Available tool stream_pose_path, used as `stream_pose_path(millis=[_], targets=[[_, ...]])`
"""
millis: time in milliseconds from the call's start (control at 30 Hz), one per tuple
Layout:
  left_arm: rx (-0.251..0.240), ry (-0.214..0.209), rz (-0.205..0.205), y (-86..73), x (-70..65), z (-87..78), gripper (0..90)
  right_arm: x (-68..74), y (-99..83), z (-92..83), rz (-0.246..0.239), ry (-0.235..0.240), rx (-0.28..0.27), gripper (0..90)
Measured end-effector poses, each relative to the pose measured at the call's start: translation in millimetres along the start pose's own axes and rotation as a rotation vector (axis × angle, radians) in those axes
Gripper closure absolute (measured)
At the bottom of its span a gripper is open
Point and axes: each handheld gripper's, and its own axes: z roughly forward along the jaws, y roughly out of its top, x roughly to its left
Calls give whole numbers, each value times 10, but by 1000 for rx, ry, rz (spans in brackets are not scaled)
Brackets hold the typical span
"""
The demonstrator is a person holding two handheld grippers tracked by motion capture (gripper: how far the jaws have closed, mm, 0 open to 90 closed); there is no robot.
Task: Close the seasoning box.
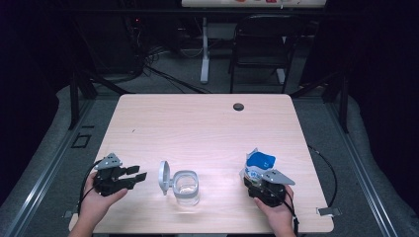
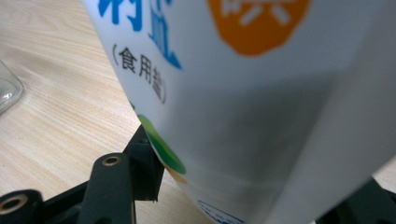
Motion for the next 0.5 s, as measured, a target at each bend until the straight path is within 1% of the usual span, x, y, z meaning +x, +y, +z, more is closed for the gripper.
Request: stream_pose_path(millis=[67, 167, 233, 333, 500], targets=[[0, 1, -1, -1, 1, -2, 554, 1, 11, -12, -11, -4, 15, 431], [0, 0, -2, -2, 2, -3, 554, 13, 18, -13, -10, 1, 15, 432], [0, 0, -1, -2, 4, -4, 554, 20, 31, -24, -25, -3, 28, 432], [1, 1, 0, -4, 6, -4, 554, 43, 46, -33, -39, 3, 25, 432], [-1, 3, -2, -14, 8, 7, 554, 93, 94, -67, -64, 7, 2, 432]])
